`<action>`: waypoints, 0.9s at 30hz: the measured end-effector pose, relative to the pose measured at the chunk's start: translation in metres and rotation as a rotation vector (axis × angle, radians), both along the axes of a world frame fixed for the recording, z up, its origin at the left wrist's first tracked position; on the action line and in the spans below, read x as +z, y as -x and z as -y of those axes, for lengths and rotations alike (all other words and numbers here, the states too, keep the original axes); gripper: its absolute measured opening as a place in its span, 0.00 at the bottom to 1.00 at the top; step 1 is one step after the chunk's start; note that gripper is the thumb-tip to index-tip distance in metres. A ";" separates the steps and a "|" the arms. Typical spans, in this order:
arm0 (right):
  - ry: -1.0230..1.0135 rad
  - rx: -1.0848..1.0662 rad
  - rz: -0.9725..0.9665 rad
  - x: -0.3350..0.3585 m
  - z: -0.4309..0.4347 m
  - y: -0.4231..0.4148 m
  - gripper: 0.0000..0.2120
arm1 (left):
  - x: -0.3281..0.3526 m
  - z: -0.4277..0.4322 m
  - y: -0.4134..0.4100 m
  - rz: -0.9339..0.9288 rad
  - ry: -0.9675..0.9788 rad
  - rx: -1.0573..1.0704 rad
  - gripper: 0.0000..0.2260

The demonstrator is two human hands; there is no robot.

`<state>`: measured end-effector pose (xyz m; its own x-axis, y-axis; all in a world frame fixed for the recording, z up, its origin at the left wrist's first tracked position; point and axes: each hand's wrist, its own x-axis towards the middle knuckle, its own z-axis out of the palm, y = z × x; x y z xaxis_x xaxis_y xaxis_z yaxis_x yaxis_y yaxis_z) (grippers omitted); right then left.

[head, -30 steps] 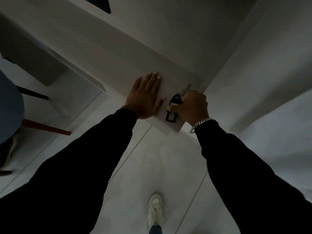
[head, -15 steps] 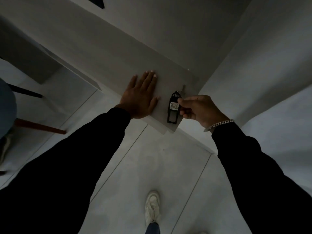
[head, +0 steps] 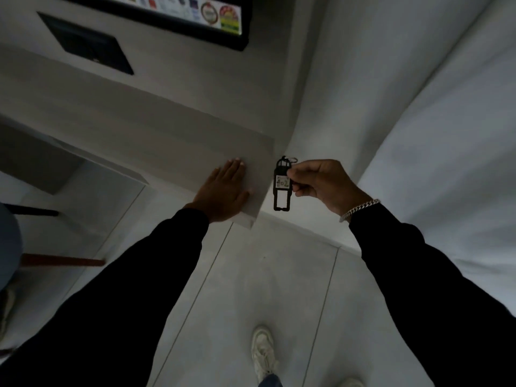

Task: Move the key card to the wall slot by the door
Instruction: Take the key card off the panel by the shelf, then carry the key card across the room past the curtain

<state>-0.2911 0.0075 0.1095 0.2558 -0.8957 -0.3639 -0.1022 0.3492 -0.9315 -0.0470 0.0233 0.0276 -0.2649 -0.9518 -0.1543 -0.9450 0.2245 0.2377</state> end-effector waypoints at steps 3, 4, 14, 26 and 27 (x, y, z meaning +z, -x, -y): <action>0.065 -0.028 -0.022 0.016 -0.011 0.019 0.11 | 0.014 -0.014 0.016 -0.037 0.038 -0.073 0.28; 0.088 -0.045 -0.027 0.022 -0.017 0.025 0.13 | 0.020 -0.020 0.023 -0.054 0.077 -0.109 0.29; 0.243 -0.217 -0.037 0.103 -0.086 0.111 0.11 | 0.110 -0.054 0.121 -0.339 0.436 -0.290 0.26; 0.406 -0.356 -0.101 0.177 -0.209 0.265 0.08 | 0.207 -0.108 0.294 -0.414 0.628 -0.478 0.28; 0.418 -0.370 -0.095 0.183 -0.221 0.281 0.07 | 0.213 -0.117 0.312 -0.416 0.637 -0.485 0.29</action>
<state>-0.5716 0.2285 0.2922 -0.1188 -0.9923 0.0353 -0.1332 -0.0193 -0.9909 -0.3587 0.1399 0.2405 -0.5758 -0.5935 0.5623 -0.5778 0.7820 0.2338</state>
